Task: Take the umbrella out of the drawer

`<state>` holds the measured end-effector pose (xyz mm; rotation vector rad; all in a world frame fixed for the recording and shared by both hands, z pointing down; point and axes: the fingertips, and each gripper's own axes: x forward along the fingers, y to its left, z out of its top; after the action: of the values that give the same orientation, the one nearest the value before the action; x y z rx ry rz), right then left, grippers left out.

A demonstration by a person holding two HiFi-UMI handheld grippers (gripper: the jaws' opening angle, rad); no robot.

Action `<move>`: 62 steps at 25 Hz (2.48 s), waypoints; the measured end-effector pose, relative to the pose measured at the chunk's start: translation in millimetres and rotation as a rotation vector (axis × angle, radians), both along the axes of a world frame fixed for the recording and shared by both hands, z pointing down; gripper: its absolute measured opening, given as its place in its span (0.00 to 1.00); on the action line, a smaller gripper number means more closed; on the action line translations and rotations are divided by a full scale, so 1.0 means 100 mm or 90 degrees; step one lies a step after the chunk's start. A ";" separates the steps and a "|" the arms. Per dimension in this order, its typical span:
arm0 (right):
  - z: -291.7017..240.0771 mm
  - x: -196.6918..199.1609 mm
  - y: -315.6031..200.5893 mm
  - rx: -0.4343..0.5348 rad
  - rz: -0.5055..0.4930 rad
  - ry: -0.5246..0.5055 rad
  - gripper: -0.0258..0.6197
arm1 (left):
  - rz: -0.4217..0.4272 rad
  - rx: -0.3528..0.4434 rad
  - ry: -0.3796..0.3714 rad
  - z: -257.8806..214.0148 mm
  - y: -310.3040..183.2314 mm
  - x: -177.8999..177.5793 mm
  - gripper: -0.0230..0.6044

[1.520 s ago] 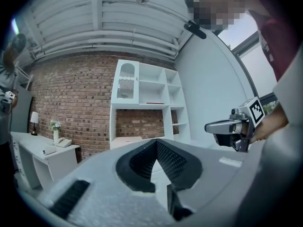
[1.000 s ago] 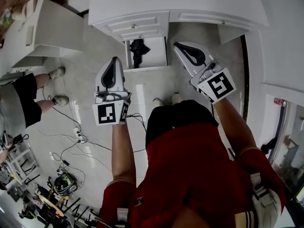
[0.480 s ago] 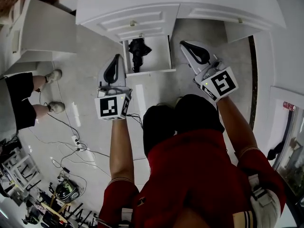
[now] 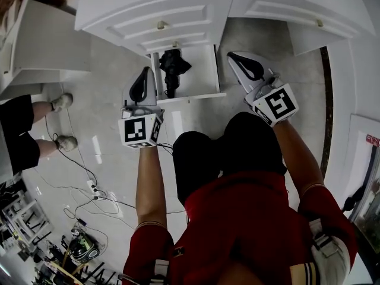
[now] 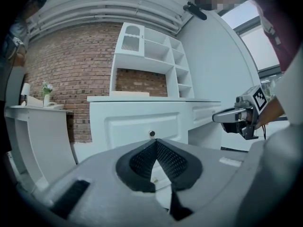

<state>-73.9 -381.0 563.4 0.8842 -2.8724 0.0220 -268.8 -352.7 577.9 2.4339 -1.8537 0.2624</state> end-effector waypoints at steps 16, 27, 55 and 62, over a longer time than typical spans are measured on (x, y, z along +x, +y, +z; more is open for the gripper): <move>1.46 0.14 -0.33 0.034 0.019 0.012 0.06 | 0.015 -0.017 -0.031 1.59 -0.44 -0.07 0.05; 2.10 0.15 -0.38 0.054 0.017 0.025 0.06 | 0.028 -0.049 -0.023 2.44 -0.61 -0.10 0.13; 2.98 0.36 -0.44 0.055 0.010 0.027 0.06 | 0.029 -0.433 -0.075 4.73 -1.13 -0.29 0.58; 3.03 0.41 -0.47 0.055 0.016 0.027 0.06 | 0.012 -0.515 -0.088 5.10 -1.17 -0.39 0.65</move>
<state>-32.8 -428.1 866.4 0.9238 -2.8417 -0.1187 -307.8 -469.6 1087.6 1.8880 -1.3635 0.9787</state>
